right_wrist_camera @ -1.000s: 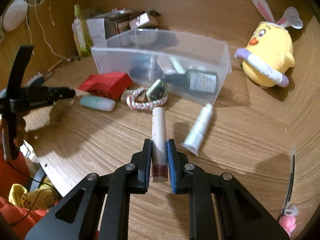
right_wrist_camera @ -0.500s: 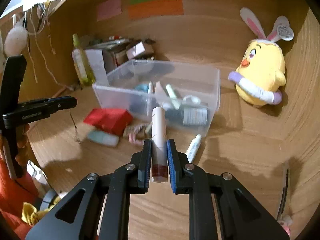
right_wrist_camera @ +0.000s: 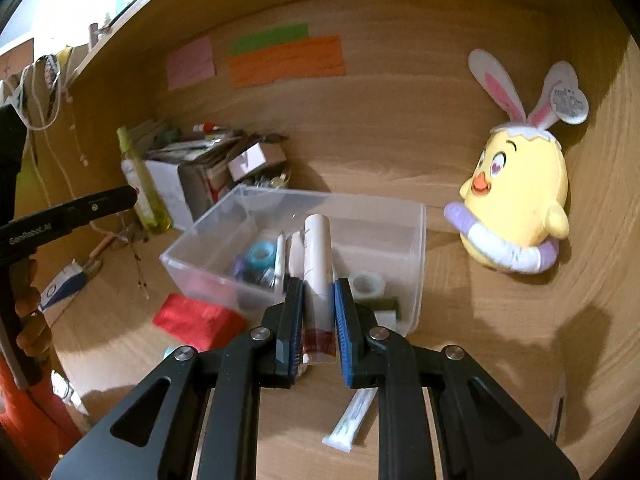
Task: Organize objects
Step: 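Carry the pink charm and white tube over the clear bin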
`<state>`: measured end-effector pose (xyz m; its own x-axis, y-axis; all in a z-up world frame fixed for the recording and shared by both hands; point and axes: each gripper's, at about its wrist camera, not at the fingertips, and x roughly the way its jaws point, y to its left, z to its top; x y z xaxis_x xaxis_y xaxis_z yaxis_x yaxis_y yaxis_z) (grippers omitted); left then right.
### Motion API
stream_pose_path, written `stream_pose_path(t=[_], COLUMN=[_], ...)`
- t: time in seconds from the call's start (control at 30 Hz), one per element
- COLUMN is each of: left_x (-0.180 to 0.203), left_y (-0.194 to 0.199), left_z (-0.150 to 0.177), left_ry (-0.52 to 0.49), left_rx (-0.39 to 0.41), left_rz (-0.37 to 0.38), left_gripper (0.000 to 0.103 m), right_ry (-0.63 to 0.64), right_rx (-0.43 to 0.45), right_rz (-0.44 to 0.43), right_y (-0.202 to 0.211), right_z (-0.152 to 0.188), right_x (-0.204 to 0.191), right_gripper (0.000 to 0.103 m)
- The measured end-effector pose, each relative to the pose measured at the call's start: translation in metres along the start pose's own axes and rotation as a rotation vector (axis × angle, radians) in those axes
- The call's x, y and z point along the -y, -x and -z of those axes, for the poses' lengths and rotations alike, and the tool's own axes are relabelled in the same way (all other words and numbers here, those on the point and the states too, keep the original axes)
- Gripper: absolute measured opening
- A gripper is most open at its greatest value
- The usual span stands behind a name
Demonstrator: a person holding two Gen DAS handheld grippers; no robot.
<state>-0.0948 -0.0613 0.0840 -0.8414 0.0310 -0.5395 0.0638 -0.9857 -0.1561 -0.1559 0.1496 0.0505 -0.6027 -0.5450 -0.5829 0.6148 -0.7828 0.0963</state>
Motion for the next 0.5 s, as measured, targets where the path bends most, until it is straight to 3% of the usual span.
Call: stream_pose_path(t=[0.27,0.5], left_x=[-0.001,0.005], left_y=[-0.025,-0.057], left_z=[-0.029,-0.034], left_ry=[0.018,0.026], left_rx=[0.004,-0.041], left_rz=[0.001,0.024], left_gripper=[0.027,0.027], right_ry=[0.003,0.014], right_rx=[0.035,-0.004], right_rz=[0.029,0.023], right_y=[-0.016,-0.045], right_z=[-0.038,-0.053], right_x=[0.003,0.002], right_gripper=[0.014,0.014])
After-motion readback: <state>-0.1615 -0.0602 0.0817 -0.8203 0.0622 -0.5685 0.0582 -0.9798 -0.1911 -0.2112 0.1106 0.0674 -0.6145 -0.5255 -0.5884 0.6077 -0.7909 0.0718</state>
